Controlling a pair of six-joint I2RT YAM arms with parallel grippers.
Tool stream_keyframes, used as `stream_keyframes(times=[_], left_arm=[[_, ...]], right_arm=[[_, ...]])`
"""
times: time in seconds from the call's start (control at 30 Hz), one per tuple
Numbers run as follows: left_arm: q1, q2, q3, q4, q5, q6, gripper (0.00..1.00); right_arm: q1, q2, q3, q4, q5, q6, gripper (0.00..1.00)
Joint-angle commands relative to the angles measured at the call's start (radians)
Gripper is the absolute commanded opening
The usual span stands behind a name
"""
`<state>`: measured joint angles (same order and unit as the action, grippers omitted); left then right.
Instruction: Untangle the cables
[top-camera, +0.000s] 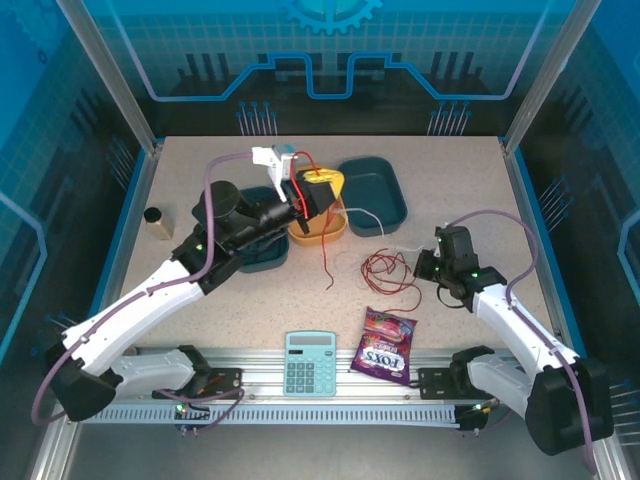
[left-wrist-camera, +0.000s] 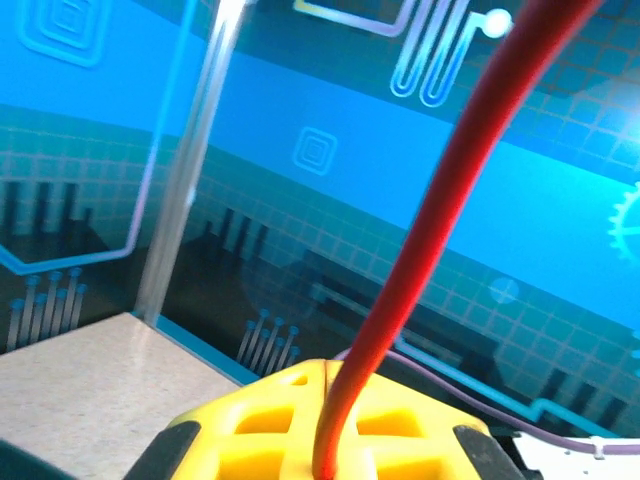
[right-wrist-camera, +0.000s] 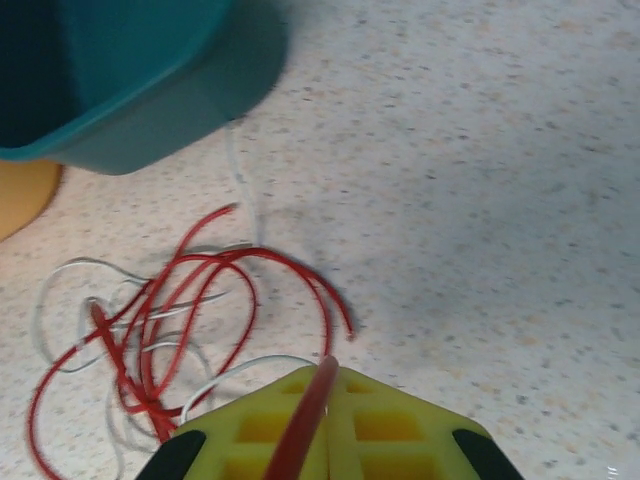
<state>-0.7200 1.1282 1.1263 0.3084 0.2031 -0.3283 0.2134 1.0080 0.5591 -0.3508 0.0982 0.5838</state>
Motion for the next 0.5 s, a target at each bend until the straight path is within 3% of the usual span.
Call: stream_keyframes(times=[0.0,0.2,0.47], left_arm=[[0.025,-0.066,-0.016,-0.069,-0.091,0.077,0.0],[0.061,-0.105,-0.015,-0.131,-0.153,0.116,0.0],[0.087,0.007,0.105,-0.252,-0.209,0.197,0.0]], right_arm=[[-0.059,-0.014,-0.028,-0.05,0.01,0.043,0.06],[-0.121,-0.091,-0.041,-0.083,-0.007,0.052,0.06],[-0.145,-0.259,0.016,-0.227,0.088,0.023,0.1]])
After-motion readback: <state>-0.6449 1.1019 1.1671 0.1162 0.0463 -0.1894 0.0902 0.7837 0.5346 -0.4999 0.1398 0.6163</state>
